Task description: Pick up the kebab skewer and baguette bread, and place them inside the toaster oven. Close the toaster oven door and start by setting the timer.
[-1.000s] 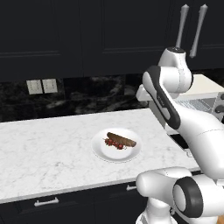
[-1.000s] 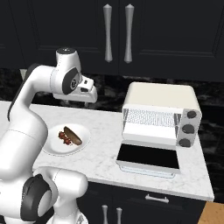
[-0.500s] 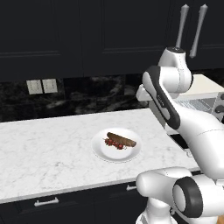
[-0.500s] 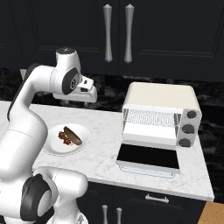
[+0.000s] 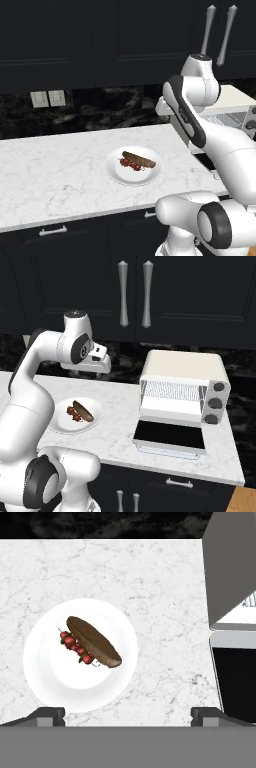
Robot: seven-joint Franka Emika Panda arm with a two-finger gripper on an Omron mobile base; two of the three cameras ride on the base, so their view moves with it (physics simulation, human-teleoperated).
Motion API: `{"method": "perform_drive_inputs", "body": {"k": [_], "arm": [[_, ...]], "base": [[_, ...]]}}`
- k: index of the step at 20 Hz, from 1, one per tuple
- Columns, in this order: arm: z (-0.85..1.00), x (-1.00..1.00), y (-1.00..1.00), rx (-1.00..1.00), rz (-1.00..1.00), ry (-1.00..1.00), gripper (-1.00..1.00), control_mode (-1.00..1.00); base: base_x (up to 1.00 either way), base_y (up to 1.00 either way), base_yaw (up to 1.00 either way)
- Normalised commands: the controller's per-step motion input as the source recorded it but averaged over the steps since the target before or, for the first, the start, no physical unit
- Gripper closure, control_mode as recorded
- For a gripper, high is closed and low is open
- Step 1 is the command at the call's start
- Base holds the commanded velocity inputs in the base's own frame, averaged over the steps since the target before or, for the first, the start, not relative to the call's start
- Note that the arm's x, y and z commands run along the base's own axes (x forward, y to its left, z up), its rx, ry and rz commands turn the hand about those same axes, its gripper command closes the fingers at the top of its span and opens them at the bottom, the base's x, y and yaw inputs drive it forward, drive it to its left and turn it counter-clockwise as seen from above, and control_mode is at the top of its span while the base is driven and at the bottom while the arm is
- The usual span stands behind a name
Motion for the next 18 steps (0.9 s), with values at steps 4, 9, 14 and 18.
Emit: {"method": "perform_drive_inputs", "body": {"k": [4,9,14,18], "arm": [[0.0,-0.06,0.0,0.0,0.0,0.0,-1.0,-1.0],[-0.15,-0.49,-0.09,-0.01,0.0,-0.06,-1.0,-1.0],[-0.04,-0.59,-0.85,0.09,0.27,-0.43,-1.0,-1.0],[0.0,-0.3,-1.0,0.11,0.41,-0.4,-1.0,-1.0]], "base": [[0.0,0.0,0.0],[0.0,0.0,0.0],[0.0,0.0,0.0],[0.0,0.0,0.0]]}}
